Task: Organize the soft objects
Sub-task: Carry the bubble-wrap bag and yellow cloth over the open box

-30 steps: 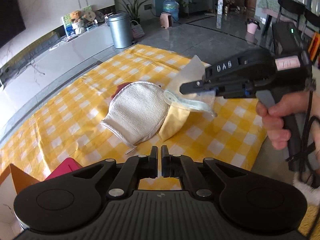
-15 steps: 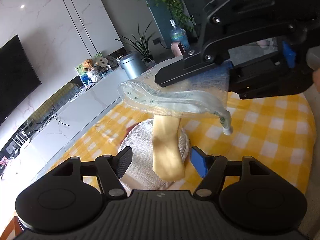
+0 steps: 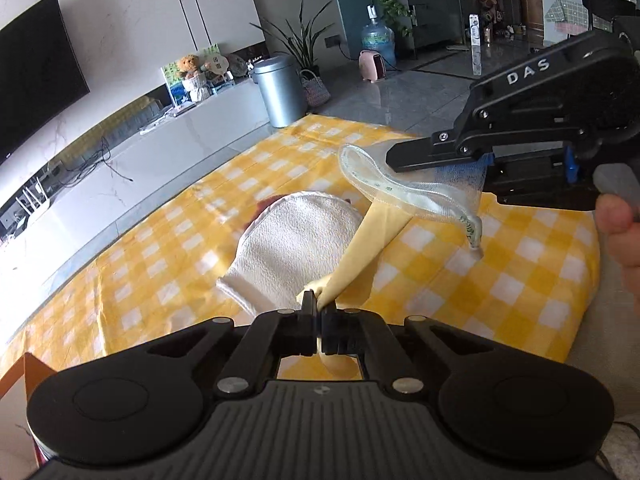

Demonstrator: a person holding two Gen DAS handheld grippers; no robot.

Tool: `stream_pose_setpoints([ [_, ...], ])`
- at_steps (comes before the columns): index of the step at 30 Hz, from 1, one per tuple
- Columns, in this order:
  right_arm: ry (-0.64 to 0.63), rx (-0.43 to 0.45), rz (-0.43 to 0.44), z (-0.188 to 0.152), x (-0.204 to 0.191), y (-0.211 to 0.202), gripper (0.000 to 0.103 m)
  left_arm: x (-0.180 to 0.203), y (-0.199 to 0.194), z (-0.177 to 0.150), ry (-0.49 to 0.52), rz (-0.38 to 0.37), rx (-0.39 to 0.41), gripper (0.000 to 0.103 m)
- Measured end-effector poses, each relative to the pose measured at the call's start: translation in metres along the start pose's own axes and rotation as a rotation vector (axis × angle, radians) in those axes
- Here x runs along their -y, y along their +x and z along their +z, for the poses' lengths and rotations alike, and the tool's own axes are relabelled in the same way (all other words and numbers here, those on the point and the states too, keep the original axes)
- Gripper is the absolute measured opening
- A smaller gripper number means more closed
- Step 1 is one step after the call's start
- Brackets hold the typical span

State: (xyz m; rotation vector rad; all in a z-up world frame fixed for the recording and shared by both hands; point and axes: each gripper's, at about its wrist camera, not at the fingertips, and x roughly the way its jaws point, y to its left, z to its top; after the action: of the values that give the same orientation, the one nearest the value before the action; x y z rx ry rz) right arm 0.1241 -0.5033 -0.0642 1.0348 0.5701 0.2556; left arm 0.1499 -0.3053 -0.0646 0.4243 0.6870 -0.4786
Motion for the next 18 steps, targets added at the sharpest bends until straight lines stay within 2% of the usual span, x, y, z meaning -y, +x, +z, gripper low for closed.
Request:
stream_pose_setpoints([
  [5,-0.022,-0.002,-0.093,-0.001,0.004,0.003,0.007,-0.018,-0.026,-0.013,-0.061,-0.015,-0.092,0.002],
  [7,-0.030,-0.010,-0.104,-0.001,0.006,0.005,0.007,-0.028,-0.035,-0.018,-0.097,-0.029,-0.103,0.002],
  [11,-0.069,-0.020,-0.109,-0.003,0.000,0.007,0.005,-0.045,-0.057,-0.020,-0.146,-0.010,-0.081,0.002],
  [14,-0.108,-0.015,-0.089,-0.004,-0.011,0.008,0.003,-0.056,-0.075,-0.021,-0.202,0.051,-0.074,0.002],
  [16,-0.146,-0.010,-0.073,-0.005,-0.022,0.007,0.002,-0.067,-0.086,-0.020,-0.231,0.046,-0.058,0.002],
  [18,-0.209,0.001,-0.061,-0.007,-0.036,0.005,0.000,-0.081,-0.103,-0.019,-0.265,0.090,0.001,0.002],
])
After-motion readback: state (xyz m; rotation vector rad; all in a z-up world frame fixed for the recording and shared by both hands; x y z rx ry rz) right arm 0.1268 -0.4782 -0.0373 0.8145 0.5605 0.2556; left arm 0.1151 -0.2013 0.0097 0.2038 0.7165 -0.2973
